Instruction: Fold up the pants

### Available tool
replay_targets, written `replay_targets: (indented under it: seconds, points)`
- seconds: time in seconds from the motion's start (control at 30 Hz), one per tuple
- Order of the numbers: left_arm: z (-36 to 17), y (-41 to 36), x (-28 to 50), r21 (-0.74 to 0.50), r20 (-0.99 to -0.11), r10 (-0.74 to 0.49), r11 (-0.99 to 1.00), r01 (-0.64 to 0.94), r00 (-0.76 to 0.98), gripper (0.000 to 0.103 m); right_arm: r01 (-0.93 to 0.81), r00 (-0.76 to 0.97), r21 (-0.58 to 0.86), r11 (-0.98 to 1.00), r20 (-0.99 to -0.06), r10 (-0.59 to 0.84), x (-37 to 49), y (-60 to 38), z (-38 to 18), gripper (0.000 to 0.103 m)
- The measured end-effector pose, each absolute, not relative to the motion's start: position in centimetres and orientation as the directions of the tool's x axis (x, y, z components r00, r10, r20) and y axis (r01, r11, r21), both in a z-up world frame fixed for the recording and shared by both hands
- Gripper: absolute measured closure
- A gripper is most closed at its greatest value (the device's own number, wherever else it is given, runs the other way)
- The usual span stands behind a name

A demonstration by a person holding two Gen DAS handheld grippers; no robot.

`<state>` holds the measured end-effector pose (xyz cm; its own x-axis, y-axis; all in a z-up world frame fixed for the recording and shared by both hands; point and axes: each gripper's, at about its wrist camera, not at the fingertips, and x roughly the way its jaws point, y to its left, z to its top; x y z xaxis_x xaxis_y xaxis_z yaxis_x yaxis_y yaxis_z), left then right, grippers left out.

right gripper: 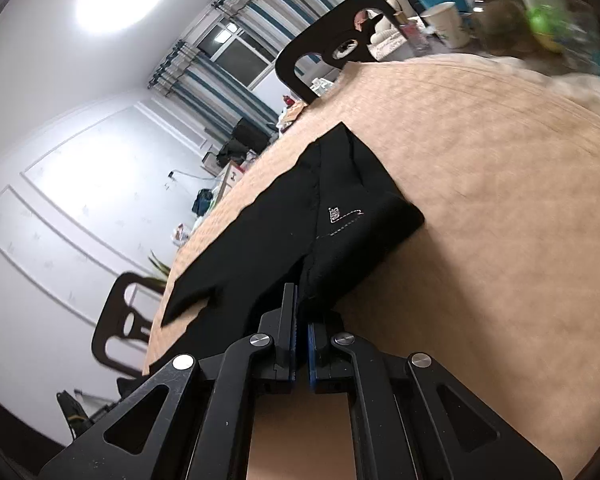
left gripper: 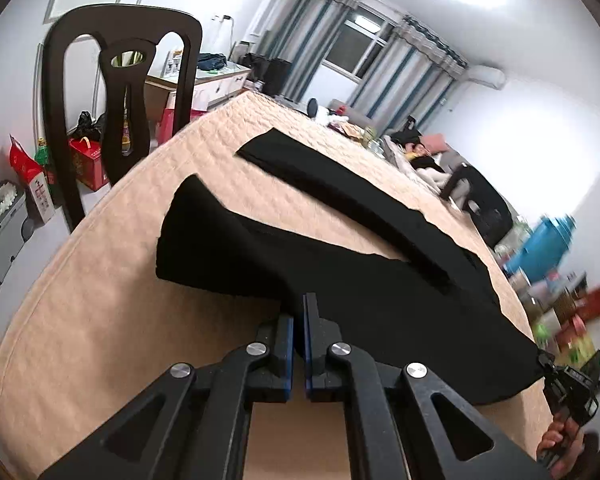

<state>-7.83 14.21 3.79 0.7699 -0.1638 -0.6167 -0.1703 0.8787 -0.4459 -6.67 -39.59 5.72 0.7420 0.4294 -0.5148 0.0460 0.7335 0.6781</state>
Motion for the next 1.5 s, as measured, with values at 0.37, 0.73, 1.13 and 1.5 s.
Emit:
replay_targets:
  seconds: [0.37, 0.73, 1.13, 1.5]
  points:
    - [-0.6, 14.2, -14.1, -0.466, -0.64, -0.195, 0.868, -0.174, 0.743, 0.097, 0.119, 0.711, 0.679, 0.724, -0.567, 0.415, -13.6, -41.1, 1.7, 0.1]
    - [5.0, 15.1, -17.8, -0.272, -0.559, 0.083, 0.922, -0.276, 0.825, 0.076, 0.128, 0.775, 0.457, 0.88, -0.599, 0.198, -17.6, -41.1, 6.0, 0.095]
    - [1.3, 12.9, -12.3, -0.225, -0.706, -0.027, 0.956, -0.189, 0.707, 0.067, 0.038, 0.684, 0.389, 0.921, -0.682, 0.26, -13.5, -39.3, 2.7, 0.088]
    - [7.4, 6.7, 3.9, -0.132, -0.698, -0.163, 0.986, 0.098, 0.697, 0.034, -0.294, 0.663, 0.179, 0.939, -0.669, 0.335, -1.8, -31.8, 9.8, 0.053]
